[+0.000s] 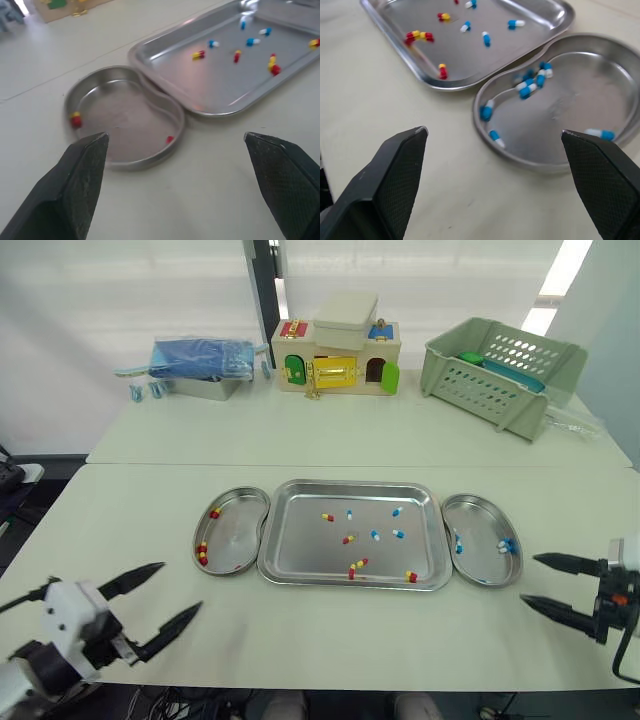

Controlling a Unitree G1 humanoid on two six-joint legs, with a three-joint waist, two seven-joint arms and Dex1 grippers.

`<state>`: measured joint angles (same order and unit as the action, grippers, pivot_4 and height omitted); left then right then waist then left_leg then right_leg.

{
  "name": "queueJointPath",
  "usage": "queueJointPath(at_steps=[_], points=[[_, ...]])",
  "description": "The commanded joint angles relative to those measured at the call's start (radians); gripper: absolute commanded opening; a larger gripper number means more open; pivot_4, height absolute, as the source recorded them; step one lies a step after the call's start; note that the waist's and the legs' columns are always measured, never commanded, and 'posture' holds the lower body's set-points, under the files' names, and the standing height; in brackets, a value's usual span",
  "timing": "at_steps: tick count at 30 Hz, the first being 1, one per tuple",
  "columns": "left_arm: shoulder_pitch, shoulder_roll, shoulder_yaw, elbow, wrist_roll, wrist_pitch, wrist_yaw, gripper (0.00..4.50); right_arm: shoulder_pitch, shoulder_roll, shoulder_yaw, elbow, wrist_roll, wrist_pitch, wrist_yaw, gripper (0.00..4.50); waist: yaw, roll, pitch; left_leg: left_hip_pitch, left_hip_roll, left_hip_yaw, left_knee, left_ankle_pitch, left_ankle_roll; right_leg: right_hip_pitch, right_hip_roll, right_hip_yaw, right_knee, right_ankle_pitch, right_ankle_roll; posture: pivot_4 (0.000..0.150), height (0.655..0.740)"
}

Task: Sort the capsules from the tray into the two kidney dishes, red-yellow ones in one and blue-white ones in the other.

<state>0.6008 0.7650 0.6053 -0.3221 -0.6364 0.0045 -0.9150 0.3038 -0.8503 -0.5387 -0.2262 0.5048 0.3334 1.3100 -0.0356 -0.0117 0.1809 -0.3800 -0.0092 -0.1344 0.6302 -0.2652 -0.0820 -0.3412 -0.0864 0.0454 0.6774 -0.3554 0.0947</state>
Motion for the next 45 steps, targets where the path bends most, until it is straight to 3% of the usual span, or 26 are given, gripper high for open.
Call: queueJointPath(at_steps=[1,6,15,25,34,40,45], points=[[0.023,0.033,0.09,0.059,0.001,0.034,-0.066,4.5,0.05,0.018,-0.016,-0.034,0.002,-0.11,0.043,4.48,-0.002,-0.001,0.0,0.0,0.0,0.0,0.0,0.0,0.0,0.0,0.0,0.0,0.0,0.0,0.0,0.15,0.74],[0.012,0.084,0.142,0.193,0.063,0.052,-0.115,4.5,0.069,0.059,0.019,0.049,-0.05,-0.253,0.034,4.48,-0.003,-0.002,0.0,0.001,0.0,0.0,0.0,0.0,0.0,0.001,0.0,0.0,0.0,0.0,0.0,0.15,0.74],[-0.028,0.136,0.147,0.264,0.121,0.098,-0.169,4.5,0.045,0.044,0.008,0.113,-0.026,-0.274,0.024,4.48,-0.002,-0.002,0.0,0.001,0.0,0.0,0.0,0.0,0.0,0.002,0.0,0.0,-0.001,0.0,0.0,0.15,0.74],[-0.064,0.138,0.119,0.234,0.147,0.089,-0.234,4.5,0.086,0.09,0.037,0.108,-0.017,-0.332,0.028,4.48,-0.001,-0.003,0.0,0.001,0.0,0.0,0.0,0.0,0.0,0.002,0.0,0.0,-0.001,0.0,0.0,0.15,0.74],[-0.191,0.192,0.06,0.113,0.091,0.238,-0.255,4.5,0.116,0.14,0.085,0.033,0.004,-0.344,-0.009,4.48,0.0,-0.003,0.0,0.002,0.001,-0.001,0.0,0.0,0.0,0.003,0.0,0.0,0.0,0.0,0.0,0.15,0.74],[-0.455,0.225,-0.152,0.098,0.123,0.27,-0.241,4.5,0.129,0.178,0.119,-0.03,0.011,-0.322,-0.072,4.48,0.004,-0.003,0.0,0.003,0.001,-0.001,0.0,0.0,0.0,0.003,0.0,-0.001,0.001,0.0,0.0,0.15,0.74],[-0.75,0.187,-0.361,0.176,0.171,0.266,-0.252,4.5,0.161,0.219,0.168,-0.074,-0.008,-0.328,-0.124,4.48,0.004,-0.003,0.0,0.002,0.0,-0.002,0.0,0.0,0.0,0.003,0.0,-0.002,0.0,0.0,0.0,0.15,0.74]])
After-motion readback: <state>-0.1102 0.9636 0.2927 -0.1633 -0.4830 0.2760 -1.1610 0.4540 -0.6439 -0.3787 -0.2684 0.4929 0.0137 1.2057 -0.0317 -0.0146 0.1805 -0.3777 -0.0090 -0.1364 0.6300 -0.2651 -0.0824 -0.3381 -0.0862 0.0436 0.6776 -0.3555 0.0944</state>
